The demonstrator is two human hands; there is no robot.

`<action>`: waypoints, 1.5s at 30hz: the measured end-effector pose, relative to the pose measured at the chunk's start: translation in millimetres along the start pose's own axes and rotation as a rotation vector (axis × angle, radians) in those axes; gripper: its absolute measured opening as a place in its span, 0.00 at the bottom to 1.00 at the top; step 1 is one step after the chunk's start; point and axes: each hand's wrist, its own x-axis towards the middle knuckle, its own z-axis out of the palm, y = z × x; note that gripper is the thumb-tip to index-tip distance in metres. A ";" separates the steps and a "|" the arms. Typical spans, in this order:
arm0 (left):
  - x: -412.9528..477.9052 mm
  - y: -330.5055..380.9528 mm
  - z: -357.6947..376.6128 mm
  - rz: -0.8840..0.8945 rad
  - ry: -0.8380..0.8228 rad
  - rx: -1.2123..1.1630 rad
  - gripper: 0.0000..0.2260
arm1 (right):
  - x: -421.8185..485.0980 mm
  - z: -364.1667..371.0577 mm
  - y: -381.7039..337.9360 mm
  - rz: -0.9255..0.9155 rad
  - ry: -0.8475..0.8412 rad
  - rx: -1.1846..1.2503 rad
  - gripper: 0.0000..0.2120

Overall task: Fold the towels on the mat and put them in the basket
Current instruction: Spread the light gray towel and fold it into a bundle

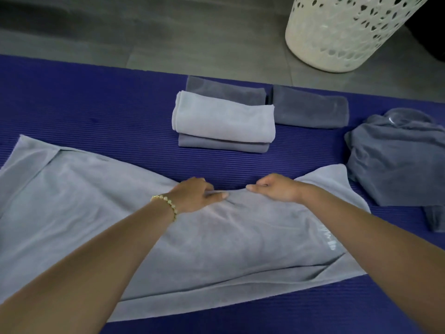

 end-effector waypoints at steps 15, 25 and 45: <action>38.5 28.8 -19.5 -0.054 0.608 -0.463 0.18 | -7.4 -38.1 23.1 -0.089 0.497 0.723 0.17; -22.1 80.9 138.3 0.282 0.055 -0.255 0.10 | -107.2 13.9 162.7 0.337 0.777 0.516 0.21; -63.4 131.8 193.4 0.255 -0.336 -0.180 0.14 | -183.0 89.2 242.3 0.608 0.907 0.875 0.29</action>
